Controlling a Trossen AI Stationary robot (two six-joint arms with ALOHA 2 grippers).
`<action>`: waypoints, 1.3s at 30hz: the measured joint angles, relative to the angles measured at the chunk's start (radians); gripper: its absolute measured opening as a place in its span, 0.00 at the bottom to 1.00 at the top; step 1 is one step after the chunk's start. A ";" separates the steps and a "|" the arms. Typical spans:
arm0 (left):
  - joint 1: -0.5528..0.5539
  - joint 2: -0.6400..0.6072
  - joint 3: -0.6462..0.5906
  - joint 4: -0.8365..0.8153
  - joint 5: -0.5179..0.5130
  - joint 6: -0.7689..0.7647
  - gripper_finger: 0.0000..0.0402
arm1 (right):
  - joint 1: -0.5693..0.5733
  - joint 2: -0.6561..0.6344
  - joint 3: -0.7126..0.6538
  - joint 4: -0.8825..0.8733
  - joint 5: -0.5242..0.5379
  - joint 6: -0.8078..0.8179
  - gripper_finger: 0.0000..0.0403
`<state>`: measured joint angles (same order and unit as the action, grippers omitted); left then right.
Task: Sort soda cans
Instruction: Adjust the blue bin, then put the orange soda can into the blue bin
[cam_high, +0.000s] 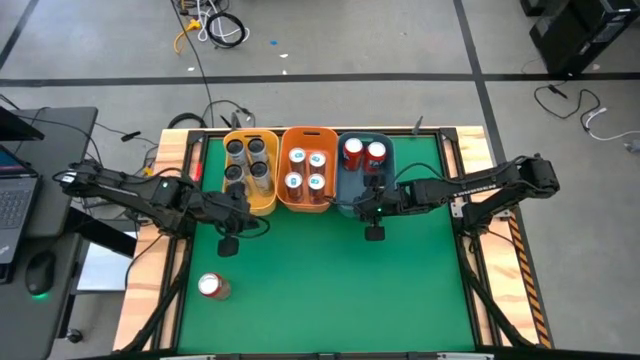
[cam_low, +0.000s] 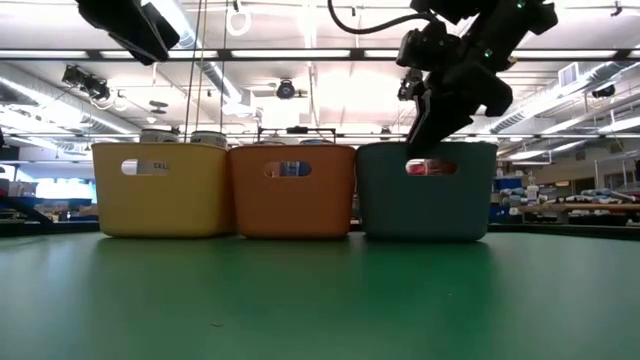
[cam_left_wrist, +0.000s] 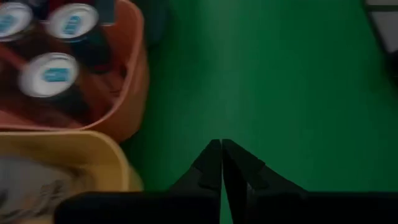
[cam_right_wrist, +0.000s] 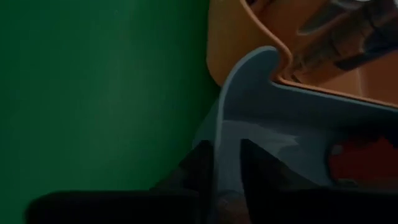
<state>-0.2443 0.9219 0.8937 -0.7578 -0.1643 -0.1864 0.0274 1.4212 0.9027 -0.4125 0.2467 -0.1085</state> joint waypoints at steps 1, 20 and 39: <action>0.000 0.005 0.002 0.005 0.021 -0.001 0.06 | 0.000 0.000 0.005 -0.011 0.005 0.012 0.21; -0.272 0.347 0.381 -0.492 0.263 -0.560 0.18 | 0.086 -0.002 0.196 -0.121 0.018 0.159 0.69; -0.564 0.491 0.379 -0.468 0.237 -1.187 0.66 | 0.189 -0.002 0.194 -0.026 0.015 0.209 0.71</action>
<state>-0.8082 1.4125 1.2724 -1.2255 0.0727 -1.3736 0.2160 1.4193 1.0969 -0.4380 0.2619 0.1010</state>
